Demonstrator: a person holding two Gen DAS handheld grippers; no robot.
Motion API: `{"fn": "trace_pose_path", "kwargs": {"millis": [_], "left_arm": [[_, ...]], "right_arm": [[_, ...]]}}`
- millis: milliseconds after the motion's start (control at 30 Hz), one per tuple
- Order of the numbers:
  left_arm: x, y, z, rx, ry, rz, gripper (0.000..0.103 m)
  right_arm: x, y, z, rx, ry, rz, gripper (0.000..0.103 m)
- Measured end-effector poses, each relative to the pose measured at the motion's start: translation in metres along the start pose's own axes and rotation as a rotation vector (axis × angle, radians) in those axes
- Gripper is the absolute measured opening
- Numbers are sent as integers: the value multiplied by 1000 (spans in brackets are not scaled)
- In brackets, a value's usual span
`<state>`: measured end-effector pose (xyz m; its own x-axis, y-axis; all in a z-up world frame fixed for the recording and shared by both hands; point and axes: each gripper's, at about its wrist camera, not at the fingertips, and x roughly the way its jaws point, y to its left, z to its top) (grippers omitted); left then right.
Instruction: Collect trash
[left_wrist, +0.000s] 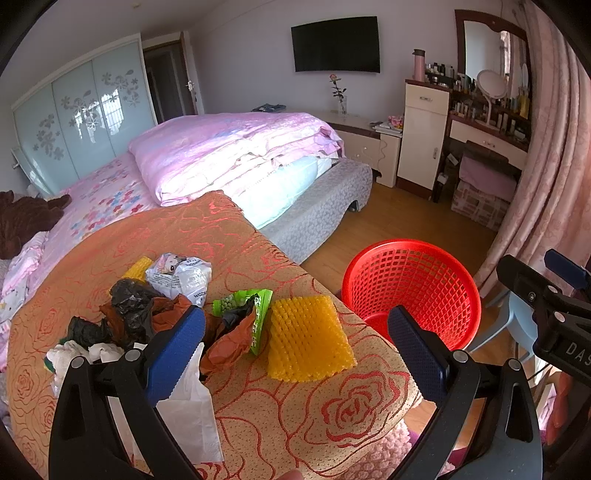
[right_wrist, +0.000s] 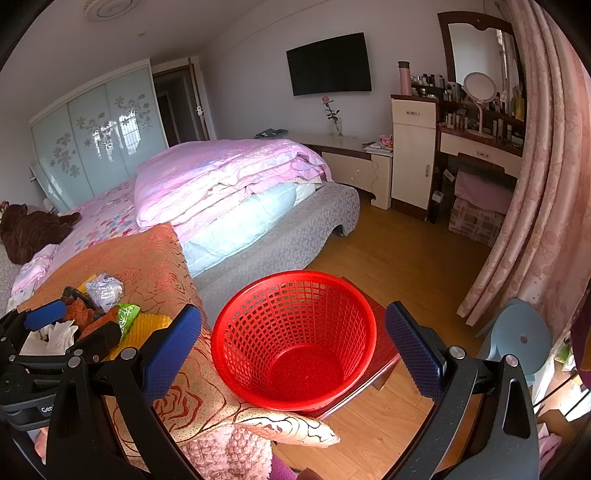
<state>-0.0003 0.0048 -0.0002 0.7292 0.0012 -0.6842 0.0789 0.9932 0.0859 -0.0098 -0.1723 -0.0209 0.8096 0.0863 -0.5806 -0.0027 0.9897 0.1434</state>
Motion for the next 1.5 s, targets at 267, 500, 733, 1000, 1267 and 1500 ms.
{"fn": "trace_pose_path", "kwargs": {"millis": [267,500,733,1000,1267,1500], "left_arm": [[0,2,0,-1,-1,2,95],[0,1,0,-1,0,1,95],[0,3,-2,-5,-3,4,95],[0,6,-3,-10,-3,6,95],[-1,15,-5,-30,2,15,95],[-7,37,-9,-76,0,40,95]], "right_arm": [[0,-1,-1,1,1,0,97],[-1,0,-2,1,6,2,97],[5,0,-12,0,7,2,97],[6,0,-13,0,8,3,97],[6,3,-19,-5,14,10,97],[9,10,-13,-22,39,34,97]]}}
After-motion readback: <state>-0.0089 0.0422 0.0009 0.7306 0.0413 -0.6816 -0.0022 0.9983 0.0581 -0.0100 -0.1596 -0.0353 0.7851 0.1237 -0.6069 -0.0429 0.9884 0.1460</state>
